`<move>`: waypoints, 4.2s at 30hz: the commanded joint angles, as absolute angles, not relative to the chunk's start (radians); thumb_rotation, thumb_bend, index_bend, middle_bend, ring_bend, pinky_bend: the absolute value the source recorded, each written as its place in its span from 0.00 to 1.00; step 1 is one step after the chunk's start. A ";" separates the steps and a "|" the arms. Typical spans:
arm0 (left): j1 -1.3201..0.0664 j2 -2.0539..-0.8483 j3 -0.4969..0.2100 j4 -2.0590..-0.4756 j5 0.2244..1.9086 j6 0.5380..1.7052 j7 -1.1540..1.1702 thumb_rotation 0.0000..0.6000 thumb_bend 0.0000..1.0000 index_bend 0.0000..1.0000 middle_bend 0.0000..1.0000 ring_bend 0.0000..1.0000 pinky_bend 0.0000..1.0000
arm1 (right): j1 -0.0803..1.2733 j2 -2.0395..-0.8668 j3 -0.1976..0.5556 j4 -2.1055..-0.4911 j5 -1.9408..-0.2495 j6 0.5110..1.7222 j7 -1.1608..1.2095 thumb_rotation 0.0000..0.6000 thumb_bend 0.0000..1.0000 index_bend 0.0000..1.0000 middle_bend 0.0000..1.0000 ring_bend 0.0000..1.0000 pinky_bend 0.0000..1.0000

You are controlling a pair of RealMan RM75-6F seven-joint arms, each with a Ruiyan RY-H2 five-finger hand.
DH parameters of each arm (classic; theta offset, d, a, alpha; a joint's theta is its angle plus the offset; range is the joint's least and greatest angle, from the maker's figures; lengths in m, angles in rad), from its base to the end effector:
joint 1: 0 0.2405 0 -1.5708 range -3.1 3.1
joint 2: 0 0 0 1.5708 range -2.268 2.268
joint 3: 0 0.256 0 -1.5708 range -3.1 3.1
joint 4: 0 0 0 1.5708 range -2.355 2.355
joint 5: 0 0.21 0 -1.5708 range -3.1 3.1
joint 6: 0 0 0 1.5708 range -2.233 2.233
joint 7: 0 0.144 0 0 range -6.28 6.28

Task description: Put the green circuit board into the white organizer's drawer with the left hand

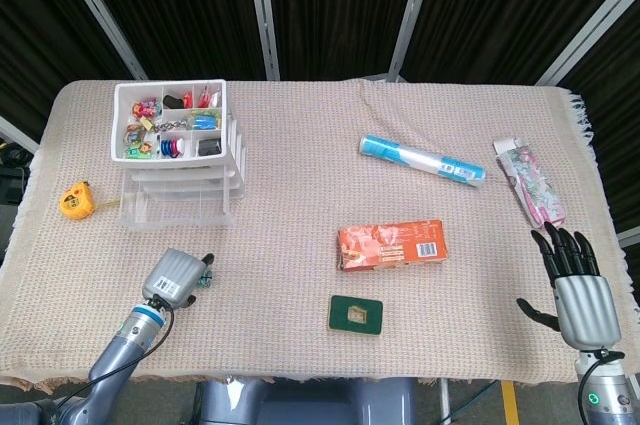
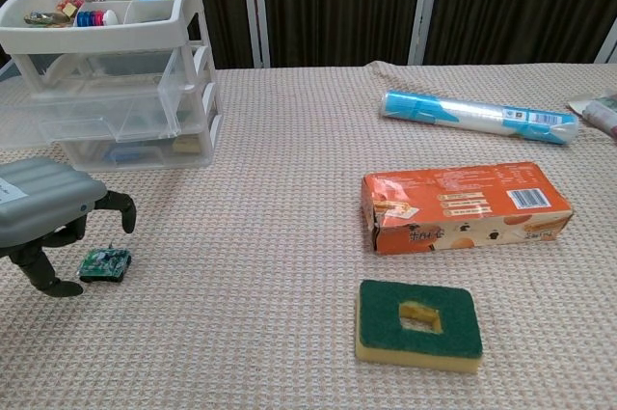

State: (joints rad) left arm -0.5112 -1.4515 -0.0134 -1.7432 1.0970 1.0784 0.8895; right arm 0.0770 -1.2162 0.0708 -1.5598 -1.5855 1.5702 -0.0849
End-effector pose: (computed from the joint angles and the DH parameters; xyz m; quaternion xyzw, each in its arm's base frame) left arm -0.2020 0.2471 -0.0083 -0.8127 -0.2846 -0.2005 0.4673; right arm -0.2964 -0.1818 0.1425 0.6009 -0.3296 0.4213 0.5940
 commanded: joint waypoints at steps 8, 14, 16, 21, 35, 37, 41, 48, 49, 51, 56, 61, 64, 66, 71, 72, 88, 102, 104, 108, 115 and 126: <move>-0.529 -1.480 -0.015 -1.705 1.026 1.092 0.925 1.00 0.18 0.33 1.00 0.97 0.78 | 0.077 -1.216 0.070 -1.561 -1.586 1.569 -0.086 1.00 0.00 0.07 0.00 0.00 0.00; -0.543 -1.500 -0.014 -1.690 0.995 1.080 0.923 1.00 0.22 0.33 1.00 0.97 0.78 | 0.077 -1.215 0.069 -1.561 -1.587 1.570 -0.084 1.00 0.00 0.07 0.00 0.00 0.00; -0.547 -1.504 -0.012 -1.690 0.990 1.079 0.922 1.00 0.27 0.34 1.00 0.97 0.78 | 0.077 -1.215 0.069 -1.560 -1.587 1.570 -0.084 1.00 0.00 0.07 0.00 0.00 0.00; -0.551 -1.506 -0.008 -1.689 0.973 1.074 0.922 1.00 0.29 0.37 1.00 0.97 0.78 | 0.077 -1.215 0.069 -1.560 -1.588 1.571 -0.082 1.00 0.00 0.07 0.00 0.00 0.00; -0.550 -1.480 0.012 -1.716 1.025 1.081 0.836 1.00 0.50 0.61 1.00 0.97 0.78 | 0.077 -1.215 0.069 -1.562 -1.587 1.570 -0.083 1.00 0.00 0.07 0.00 0.00 0.00; -0.549 -1.471 0.017 -1.728 1.048 1.086 0.823 1.00 0.50 0.61 1.00 0.97 0.78 | 0.077 -1.215 0.069 -1.561 -1.588 1.569 -0.083 1.00 0.00 0.07 0.00 0.00 0.00; -0.548 -1.447 0.024 -1.772 1.111 1.101 0.795 1.00 0.50 0.62 1.00 0.97 0.78 | 0.077 -1.215 0.069 -1.561 -1.586 1.568 -0.084 1.00 0.00 0.07 0.00 0.00 0.00; -0.559 -1.402 0.019 -1.866 1.205 1.135 0.790 1.00 0.49 0.61 1.00 0.97 0.78 | 0.077 -1.215 0.068 -1.561 -1.588 1.568 -0.087 1.00 0.00 0.07 0.00 0.00 0.00; -0.561 -1.394 0.014 -1.885 1.217 1.141 0.790 1.00 0.49 0.61 1.00 0.97 0.78 | 0.077 -1.216 0.068 -1.560 -1.588 1.568 -0.087 1.00 0.00 0.07 0.00 0.00 0.00; -0.566 -1.380 0.004 -1.917 1.234 1.150 0.792 1.00 0.50 0.61 1.00 0.97 0.78 | 0.077 -1.216 0.068 -1.560 -1.588 1.569 -0.087 1.00 0.00 0.07 0.00 0.00 0.00; -0.586 -1.312 -0.040 -2.019 1.258 1.173 0.805 1.00 0.50 0.61 1.00 0.97 0.78 | 0.078 -1.216 0.068 -1.559 -1.587 1.567 -0.086 1.00 0.00 0.07 0.00 0.00 0.00; -0.622 -1.232 -0.127 -2.082 1.203 1.178 0.814 1.00 0.50 0.61 1.00 0.97 0.78 | 0.078 -1.216 0.067 -1.560 -1.588 1.567 -0.087 1.00 0.00 0.07 0.00 0.00 0.00; -0.646 -1.190 -0.178 -2.098 1.143 1.168 0.805 1.00 0.49 0.61 1.00 0.97 0.78 | 0.078 -1.216 0.068 -1.560 -1.587 1.566 -0.087 1.00 0.00 0.07 0.00 0.00 0.00; -0.669 -1.156 -0.219 -2.094 1.087 1.156 0.798 1.00 0.50 0.61 1.00 0.97 0.78 | 0.078 -1.216 0.067 -1.561 -1.586 1.565 -0.088 1.00 0.00 0.07 0.00 0.00 0.00; -0.700 -1.112 -0.254 -2.055 0.982 1.130 0.792 1.00 0.50 0.61 1.00 0.97 0.78 | 0.078 -1.216 0.067 -1.561 -1.586 1.564 -0.087 1.00 0.00 0.07 0.00 0.00 0.00; -0.703 -1.108 -0.254 -2.047 0.967 1.126 0.790 1.00 0.50 0.61 1.00 0.97 0.78 | 0.078 -1.216 0.067 -1.561 -1.586 1.564 -0.087 1.00 0.00 0.07 0.00 0.00 0.00; -0.733 -1.117 -0.200 -1.886 0.823 1.072 0.752 1.00 0.50 0.61 1.00 0.97 0.78 | 0.078 -1.215 0.066 -1.564 -1.586 1.563 -0.091 1.00 0.00 0.07 0.00 0.00 0.00; -0.758 -1.150 -0.145 -1.840 0.775 1.074 0.797 1.00 0.32 0.53 1.00 0.96 0.78 | 0.077 -1.214 0.066 -1.565 -1.585 1.562 -0.088 1.00 0.00 0.07 0.00 0.00 0.00; -0.760 -1.150 -0.144 -1.841 0.774 1.076 0.794 1.00 0.29 0.51 1.00 0.96 0.78 | 0.077 -1.214 0.066 -1.565 -1.585 1.563 -0.088 1.00 0.00 0.07 0.00 0.00 0.00; -0.761 -1.147 -0.147 -1.842 0.776 1.089 0.785 1.00 0.24 0.46 1.00 0.96 0.78 | 0.077 -1.214 0.066 -1.566 -1.585 1.563 -0.087 1.00 0.00 0.07 0.00 0.00 0.00; -0.759 -1.136 -0.151 -1.847 0.794 1.113 0.765 1.00 0.24 0.44 1.00 0.96 0.78 | 0.077 -1.215 0.066 -1.566 -1.585 1.563 -0.087 1.00 0.00 0.07 0.00 0.00 0.00; -0.694 -1.093 -0.121 -1.943 1.042 1.196 0.641 1.00 0.26 0.42 0.78 0.76 0.60 | 0.077 -1.214 0.067 -1.566 -1.583 1.562 -0.087 1.00 0.00 0.07 0.00 0.00 0.00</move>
State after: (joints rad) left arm -0.7327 -1.1128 -0.1455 -1.8948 0.9108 1.1523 0.6968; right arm 0.0772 -1.2144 0.0665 -1.5664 -1.5828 1.5617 -0.0871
